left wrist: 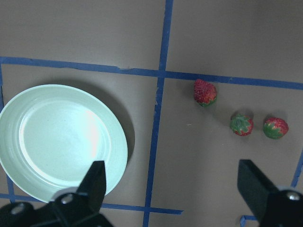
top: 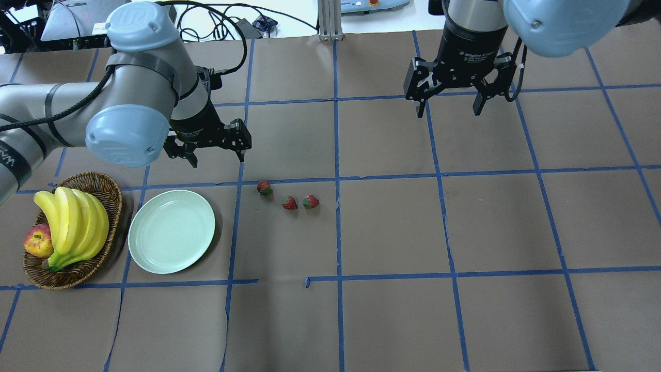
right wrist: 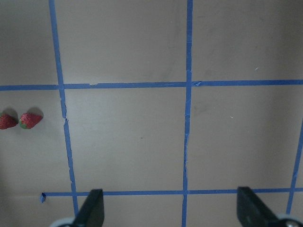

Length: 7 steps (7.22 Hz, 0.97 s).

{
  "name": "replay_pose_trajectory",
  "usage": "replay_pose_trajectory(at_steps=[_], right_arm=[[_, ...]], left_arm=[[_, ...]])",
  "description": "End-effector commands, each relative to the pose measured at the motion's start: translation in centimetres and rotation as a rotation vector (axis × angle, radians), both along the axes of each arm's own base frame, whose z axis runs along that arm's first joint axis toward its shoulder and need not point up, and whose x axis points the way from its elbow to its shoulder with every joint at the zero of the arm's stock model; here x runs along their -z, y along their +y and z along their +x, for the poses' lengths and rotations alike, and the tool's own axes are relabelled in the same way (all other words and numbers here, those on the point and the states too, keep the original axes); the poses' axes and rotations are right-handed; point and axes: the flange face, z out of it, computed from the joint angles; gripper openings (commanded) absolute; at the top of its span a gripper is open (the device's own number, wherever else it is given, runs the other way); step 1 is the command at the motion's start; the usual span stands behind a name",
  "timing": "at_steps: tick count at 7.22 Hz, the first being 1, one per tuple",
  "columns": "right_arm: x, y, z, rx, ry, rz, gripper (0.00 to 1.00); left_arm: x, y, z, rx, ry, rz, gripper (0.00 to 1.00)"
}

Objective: Collect all strawberries into plate
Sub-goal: 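Lower the left gripper over the strawberry nearest the plate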

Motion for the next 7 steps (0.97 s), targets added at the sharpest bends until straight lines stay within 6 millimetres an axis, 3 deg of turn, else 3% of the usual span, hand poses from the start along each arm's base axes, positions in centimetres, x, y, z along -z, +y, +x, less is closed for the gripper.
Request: replay_pose_trajectory(at_steps=[1,4,7], right_arm=[[0.4,0.4,1.2,-0.024,0.005,0.009,1.0],[0.9,0.4,1.3,-0.027,0.008,0.019,1.0],[2.3,1.2,2.3,-0.046,0.012,0.039,1.0]], left_arm=[[3.3,-2.2,-0.5,-0.014,0.033,-0.031,1.0],[9.5,-4.2,-1.1,-0.076,0.08,-0.038,1.0],[12.7,-4.7,-2.0,-0.103,0.079,-0.015,1.0]])
